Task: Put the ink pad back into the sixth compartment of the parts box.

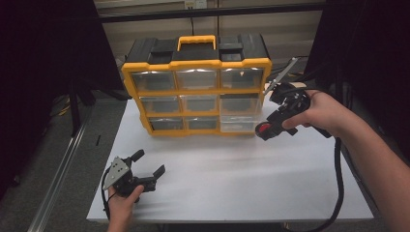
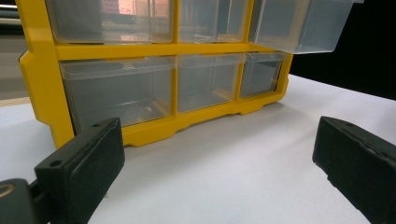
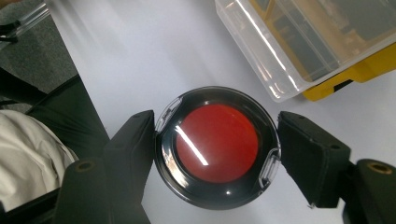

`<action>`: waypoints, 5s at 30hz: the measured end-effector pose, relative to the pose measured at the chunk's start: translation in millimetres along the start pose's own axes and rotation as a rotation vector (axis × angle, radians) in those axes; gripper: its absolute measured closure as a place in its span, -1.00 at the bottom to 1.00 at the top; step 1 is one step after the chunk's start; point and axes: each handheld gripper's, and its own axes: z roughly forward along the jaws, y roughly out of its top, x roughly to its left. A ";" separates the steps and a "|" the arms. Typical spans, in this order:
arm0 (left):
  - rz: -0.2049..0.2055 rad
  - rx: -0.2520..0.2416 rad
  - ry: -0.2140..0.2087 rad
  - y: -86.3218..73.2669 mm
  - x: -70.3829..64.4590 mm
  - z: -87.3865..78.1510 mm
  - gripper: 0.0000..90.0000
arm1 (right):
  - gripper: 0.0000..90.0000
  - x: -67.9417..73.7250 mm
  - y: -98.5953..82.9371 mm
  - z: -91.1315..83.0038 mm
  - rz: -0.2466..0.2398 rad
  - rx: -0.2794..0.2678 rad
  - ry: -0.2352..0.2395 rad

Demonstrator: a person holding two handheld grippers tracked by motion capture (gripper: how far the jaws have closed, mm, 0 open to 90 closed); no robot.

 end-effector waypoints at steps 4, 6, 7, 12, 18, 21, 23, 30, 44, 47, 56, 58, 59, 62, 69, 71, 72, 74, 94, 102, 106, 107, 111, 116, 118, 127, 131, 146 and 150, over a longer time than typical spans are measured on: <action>-0.010 -0.007 0.003 -0.1 -0.2 0.3 -0.95 | -0.34 -0.4 4.2 -2.7 0.003 -0.001 -0.002; -0.016 -0.014 0.002 -0.1 -0.8 0.9 -0.95 | -0.34 -1.2 5.9 -3.2 0.000 -0.001 -0.009; -0.016 -0.012 0.002 -0.2 -0.9 0.8 -0.95 | -0.34 -1.5 7.1 -3.5 -0.001 0.003 -0.007; -0.016 -0.014 0.002 -0.1 -0.7 0.9 -0.95 | -0.34 -1.7 12.3 -4.3 -0.002 0.004 -0.014; 0.003 0.003 0.000 0.0 0.7 -0.2 -0.95 | -0.34 -2.2 17.1 -5.2 0.006 0.006 -0.016; 0.002 0.003 0.001 -0.1 0.7 0.0 -0.95 | -0.34 -2.9 19.0 -5.4 0.000 0.003 -0.027; 0.014 0.010 -0.001 0.2 1.2 -0.5 -0.95 | -0.34 -3.1 20.2 -5.2 0.007 0.003 -0.025; -0.017 -0.012 0.004 -0.2 -0.7 0.9 -0.95 | -0.34 -4.3 25.7 -5.6 0.002 -0.007 -0.034; 0.009 0.006 -0.002 0.4 1.8 -0.9 -0.95 | -0.34 -8.6 35.7 -2.4 0.030 -0.005 -0.042; 0.007 0.005 -0.001 0.5 1.6 -1.0 -0.95 | -0.34 -10.4 37.7 -2.3 0.035 -0.007 -0.051; -0.002 -0.005 0.007 0.4 0.9 -0.5 -0.95 | -0.34 -14.5 43.2 0.2 0.052 -0.006 -0.066; -0.009 -0.009 0.003 0.3 0.7 -0.1 -0.95 | -0.34 -15.6 44.4 0.3 0.058 -0.004 -0.072; -0.014 -0.007 0.003 0.2 0.3 -0.3 -0.95 | -0.34 -16.5 44.7 0.7 0.060 -0.009 -0.070; -0.010 -0.009 0.001 0.3 0.6 0.1 -0.95 | -0.34 -18.0 46.4 0.5 0.076 -0.008 -0.072; -0.012 -0.015 0.005 0.3 0.1 0.6 -0.95 | -0.34 -20.7 49.6 2.3 0.095 -0.011 -0.091; -0.008 -0.012 0.009 0.3 0.4 0.6 -0.95 | -0.34 -21.3 51.0 3.0 0.104 -0.013 -0.094; -0.016 -0.009 0.006 0.2 -0.1 0.5 -0.95 | -0.34 -22.2 51.8 3.3 0.098 -0.008 -0.098; 0.002 -0.004 0.005 0.4 1.1 -0.4 -0.95 | -0.34 -22.6 53.5 4.8 0.096 -0.003 -0.097; -0.045 -0.030 0.017 -0.1 -1.4 1.9 -0.95 | -0.34 -24.5 68.7 13.2 0.114 0.016 -0.129; -0.023 -0.014 0.004 0.2 0.0 0.8 -0.95 | -0.34 -25.1 73.2 16.1 0.130 0.010 -0.136; -0.074 -0.051 0.020 -0.3 -3.5 3.5 -0.95 | -0.34 -27.0 74.0 16.9 0.133 0.009 -0.146; -0.045 -0.031 0.016 -0.1 -1.4 2.0 -0.95 | -0.34 -27.2 74.0 17.4 0.134 0.008 -0.144; -0.028 -0.020 0.005 -0.1 0.0 1.3 -0.95 | -0.34 -28.2 74.9 18.6 0.135 0.008 -0.144; -0.028 -0.019 0.005 -0.1 0.0 1.4 -0.95 | -0.34 -28.0 76.6 20.4 0.135 0.005 -0.151; -0.035 -0.022 0.001 -0.2 -0.2 1.7 -0.95 | -0.34 -27.9 77.0 20.9 0.136 -0.001 -0.148; -0.035 -0.024 0.009 0.0 -0.5 1.7 -0.95 | -0.34 -29.6 78.4 24.6 0.122 -0.012 -0.157; 0.000 0.000 -0.005 0.4 2.4 -0.2 -0.95 | -0.34 -30.6 78.8 25.6 0.131 -0.008 -0.157; -0.015 -0.011 0.002 0.3 1.4 0.5 -0.95 | -0.34 -35.4 77.4 31.0 0.141 -0.017 -0.168; -0.022 -0.016 0.003 0.2 1.2 0.5 -0.95 | -0.34 -36.6 77.2 31.6 0.144 -0.024 -0.174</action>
